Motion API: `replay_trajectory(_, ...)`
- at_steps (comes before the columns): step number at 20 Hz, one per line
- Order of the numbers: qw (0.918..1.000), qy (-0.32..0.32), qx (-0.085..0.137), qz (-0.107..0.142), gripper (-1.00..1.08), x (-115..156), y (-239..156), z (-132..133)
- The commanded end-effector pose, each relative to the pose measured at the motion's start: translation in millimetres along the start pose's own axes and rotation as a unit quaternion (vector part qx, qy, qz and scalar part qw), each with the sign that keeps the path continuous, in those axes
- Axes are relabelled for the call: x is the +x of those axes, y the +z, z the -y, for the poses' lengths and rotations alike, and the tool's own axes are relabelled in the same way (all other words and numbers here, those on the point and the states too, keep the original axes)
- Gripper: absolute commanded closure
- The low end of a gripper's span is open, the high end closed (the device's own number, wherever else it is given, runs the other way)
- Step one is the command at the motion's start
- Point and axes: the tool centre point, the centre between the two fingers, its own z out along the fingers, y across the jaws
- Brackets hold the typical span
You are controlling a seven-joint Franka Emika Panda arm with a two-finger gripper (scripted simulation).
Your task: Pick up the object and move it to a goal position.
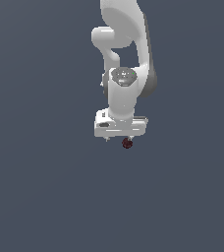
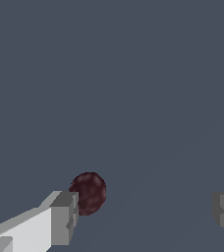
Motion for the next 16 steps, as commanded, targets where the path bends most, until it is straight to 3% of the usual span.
replay_trajectory(1, 0.9999, -0.015, 0.001, 0.004, -0.92, -10.1, 15.3, 13.1)
replay_trajectory(8, 0.9983, -0.056, 0.004, 0.015, -0.92, -40.2, 53.0, 45.7)
replay_trajectory(16, 0.9976, -0.066, 0.005, 0.018, -0.92, -48.3, 62.0, 53.5)
